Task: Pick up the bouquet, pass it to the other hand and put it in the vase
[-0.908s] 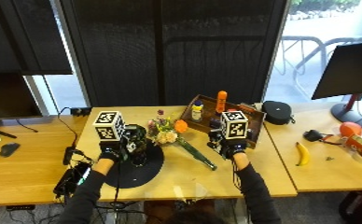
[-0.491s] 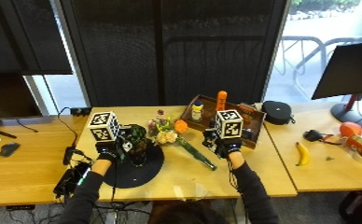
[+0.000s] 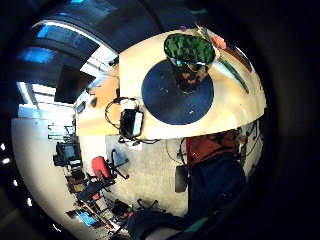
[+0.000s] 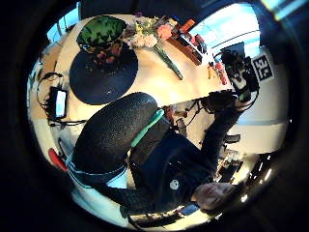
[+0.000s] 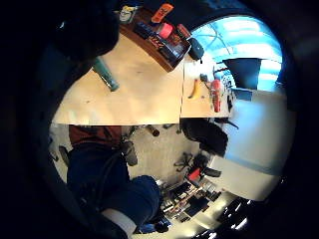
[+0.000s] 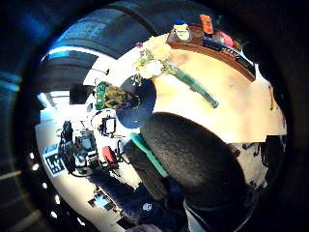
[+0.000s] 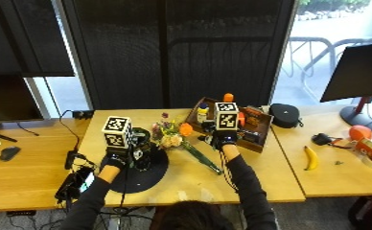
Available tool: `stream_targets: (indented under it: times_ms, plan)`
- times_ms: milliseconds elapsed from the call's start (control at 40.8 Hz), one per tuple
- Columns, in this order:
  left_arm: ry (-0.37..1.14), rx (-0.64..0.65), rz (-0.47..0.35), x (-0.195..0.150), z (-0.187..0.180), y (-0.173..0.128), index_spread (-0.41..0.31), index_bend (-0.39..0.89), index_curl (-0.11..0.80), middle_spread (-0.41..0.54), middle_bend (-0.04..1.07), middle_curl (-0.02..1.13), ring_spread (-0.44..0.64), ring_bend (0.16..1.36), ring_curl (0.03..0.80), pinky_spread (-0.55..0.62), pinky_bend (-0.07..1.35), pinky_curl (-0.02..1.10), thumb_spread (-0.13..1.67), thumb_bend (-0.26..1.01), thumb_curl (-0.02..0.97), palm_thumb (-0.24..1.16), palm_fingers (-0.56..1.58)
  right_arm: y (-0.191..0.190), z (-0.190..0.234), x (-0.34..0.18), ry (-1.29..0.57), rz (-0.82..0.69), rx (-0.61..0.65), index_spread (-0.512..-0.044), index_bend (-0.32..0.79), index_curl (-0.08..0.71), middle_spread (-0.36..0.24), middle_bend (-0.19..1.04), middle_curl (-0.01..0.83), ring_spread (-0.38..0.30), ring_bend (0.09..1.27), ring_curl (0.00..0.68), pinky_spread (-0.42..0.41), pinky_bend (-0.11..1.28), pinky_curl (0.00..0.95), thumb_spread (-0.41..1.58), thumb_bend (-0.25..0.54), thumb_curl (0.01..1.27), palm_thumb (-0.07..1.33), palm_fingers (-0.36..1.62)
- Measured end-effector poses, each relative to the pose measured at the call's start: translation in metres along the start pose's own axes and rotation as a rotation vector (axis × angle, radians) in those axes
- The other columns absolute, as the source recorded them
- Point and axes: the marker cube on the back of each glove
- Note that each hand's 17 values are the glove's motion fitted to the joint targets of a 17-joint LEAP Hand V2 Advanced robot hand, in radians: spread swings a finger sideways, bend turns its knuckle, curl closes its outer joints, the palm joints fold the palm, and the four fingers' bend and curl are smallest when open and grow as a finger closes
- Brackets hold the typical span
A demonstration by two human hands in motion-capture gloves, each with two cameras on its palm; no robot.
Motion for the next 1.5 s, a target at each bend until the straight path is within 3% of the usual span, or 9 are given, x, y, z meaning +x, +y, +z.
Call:
stream_targets:
  times_ms: [98, 196, 270, 466, 564, 662, 809, 1030, 1496]
  plan:
    - [-0.001, -0.005, 0.02, 0.006, 0.0, 0.003, -0.013, 0.15, 0.265, 0.168, 0.17, 0.27, 0.24, 0.51, 0.256, 0.31, 0.36, 0.3, 1.05, -0.02, 0.222, 0.08, 0.2, -0.025, 0.007, -0.001, -0.077, 0.076, 0.015, -0.318, 0.11, 0.13, -0.054, 0.29, 0.327, -0.064, 0.61, 0.318, 0.09, 0.57, 0.321, 1.16, 0.009, 0.19, 0.23, 0.58]
    - [-0.019, -0.023, 0.028, 0.009, 0.002, 0.007, -0.011, 0.15, 0.271, 0.174, 0.18, 0.28, 0.25, 0.52, 0.261, 0.32, 0.36, 0.31, 1.05, -0.02, 0.231, 0.08, 0.19, -0.05, 0.021, -0.003, -0.226, 0.116, 0.078, -0.275, -0.01, 0.101, -0.022, 0.28, 0.338, -0.049, 0.65, 0.338, 0.098, 0.64, 0.351, 1.15, 0.004, 0.21, 0.27, 0.54]
    - [-0.016, -0.029, 0.036, 0.011, 0.001, 0.012, -0.011, 0.15, 0.276, 0.174, 0.18, 0.28, 0.25, 0.52, 0.264, 0.32, 0.36, 0.31, 1.05, -0.02, 0.237, 0.08, 0.19, -0.064, 0.033, -0.003, -0.302, 0.154, 0.079, -0.258, 0.0, 0.087, -0.011, 0.28, 0.345, -0.049, 0.67, 0.35, 0.102, 0.68, 0.363, 1.14, -0.005, 0.22, 0.28, 0.53]
    - [-0.024, -0.016, 0.039, 0.009, 0.006, 0.011, -0.01, 0.15, 0.287, 0.176, 0.18, 0.3, 0.26, 0.53, 0.271, 0.34, 0.36, 0.32, 1.06, -0.02, 0.249, 0.08, 0.19, -0.095, 0.073, 0.006, -0.286, 0.273, 0.005, -0.202, 0.01, 0.057, 0.006, 0.31, 0.369, -0.045, 0.71, 0.362, 0.118, 0.72, 0.376, 1.12, -0.01, 0.25, 0.33, 0.51]
    - [-0.014, -0.04, 0.045, 0.007, 0.013, 0.014, -0.01, 0.15, 0.291, 0.176, 0.18, 0.3, 0.26, 0.53, 0.273, 0.34, 0.36, 0.32, 1.06, -0.02, 0.253, 0.07, 0.18, -0.11, 0.106, 0.005, -0.302, 0.263, 0.031, -0.186, 0.03, 0.057, 0.009, 0.31, 0.38, -0.054, 0.7, 0.366, 0.128, 0.73, 0.381, 1.11, -0.003, 0.27, 0.38, 0.49]
    - [0.01, -0.095, 0.048, 0.006, 0.017, 0.023, -0.01, 0.15, 0.295, 0.179, 0.18, 0.3, 0.26, 0.53, 0.275, 0.34, 0.36, 0.33, 1.07, -0.02, 0.257, 0.07, 0.18, -0.105, 0.119, -0.001, -0.297, 0.273, 0.098, -0.204, 0.14, 0.097, -0.003, 0.25, 0.369, -0.086, 0.69, 0.366, 0.093, 0.71, 0.372, 1.11, 0.023, 0.3, 0.47, 0.52]
    - [0.007, -0.097, 0.052, 0.003, 0.02, 0.027, -0.004, 0.15, 0.301, 0.181, 0.18, 0.31, 0.26, 0.54, 0.279, 0.34, 0.36, 0.33, 1.07, -0.02, 0.262, 0.07, 0.17, -0.111, 0.144, -0.008, -0.286, 0.298, -0.01, -0.219, 0.12, 0.129, -0.027, 0.23, 0.379, -0.111, 0.67, 0.366, 0.063, 0.69, 0.363, 1.1, 0.011, 0.32, 0.53, 0.56]
    - [0.041, -0.139, 0.073, 0.002, 0.027, 0.033, -0.002, 0.15, 0.307, 0.19, 0.17, 0.31, 0.26, 0.54, 0.28, 0.34, 0.37, 0.34, 1.08, -0.02, 0.266, 0.07, 0.16, -0.106, 0.181, -0.018, -0.267, 0.314, -0.139, -0.208, 0.11, 0.157, -0.036, 0.2, 0.393, -0.108, 0.61, 0.372, 0.101, 0.7, 0.371, 1.07, -0.011, 0.35, 0.58, 0.47]
    - [0.043, -0.173, 0.058, -0.004, 0.033, 0.038, -0.001, 0.14, 0.298, 0.214, 0.17, 0.32, 0.27, 0.57, 0.294, 0.34, 0.4, 0.35, 1.12, -0.01, 0.273, 0.11, 0.12, -0.117, 0.24, -0.015, -0.206, 0.433, -0.211, -0.209, 0.13, 0.19, -0.059, 0.21, 0.418, -0.106, 0.57, 0.372, 0.144, 0.65, 0.35, 1.05, -0.024, 0.39, 0.64, 0.49]
